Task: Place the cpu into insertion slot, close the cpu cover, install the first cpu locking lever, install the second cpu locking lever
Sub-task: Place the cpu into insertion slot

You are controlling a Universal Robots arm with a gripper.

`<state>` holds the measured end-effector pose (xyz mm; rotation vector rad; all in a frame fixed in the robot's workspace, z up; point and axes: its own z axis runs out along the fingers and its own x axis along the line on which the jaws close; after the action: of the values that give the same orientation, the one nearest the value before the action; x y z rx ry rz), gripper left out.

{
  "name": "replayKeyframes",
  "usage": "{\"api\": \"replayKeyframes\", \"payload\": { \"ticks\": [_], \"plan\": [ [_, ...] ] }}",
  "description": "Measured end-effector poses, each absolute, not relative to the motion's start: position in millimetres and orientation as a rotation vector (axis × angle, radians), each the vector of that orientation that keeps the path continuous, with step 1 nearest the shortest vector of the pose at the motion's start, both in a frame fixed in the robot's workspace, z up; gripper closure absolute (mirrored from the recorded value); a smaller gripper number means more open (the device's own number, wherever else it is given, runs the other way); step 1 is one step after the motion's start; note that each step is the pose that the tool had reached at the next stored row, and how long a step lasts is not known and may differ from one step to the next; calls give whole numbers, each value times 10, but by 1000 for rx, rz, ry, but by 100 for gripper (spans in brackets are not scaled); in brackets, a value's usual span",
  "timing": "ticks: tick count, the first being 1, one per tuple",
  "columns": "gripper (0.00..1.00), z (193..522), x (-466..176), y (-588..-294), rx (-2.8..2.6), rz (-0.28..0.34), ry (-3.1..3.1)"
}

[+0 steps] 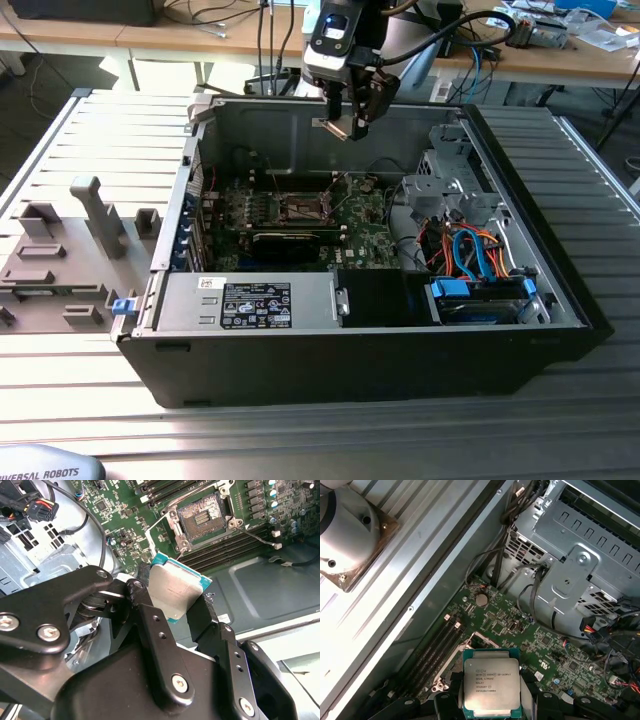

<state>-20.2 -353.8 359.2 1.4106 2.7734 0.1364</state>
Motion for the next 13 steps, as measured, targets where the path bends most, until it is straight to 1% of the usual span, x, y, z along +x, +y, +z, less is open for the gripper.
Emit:
{"api": "replayKeyframes", "payload": {
  "ticks": [13],
  "plan": [
    [46, 3590, -203, -3538, 1435, 136, 2760]
  ]
}}
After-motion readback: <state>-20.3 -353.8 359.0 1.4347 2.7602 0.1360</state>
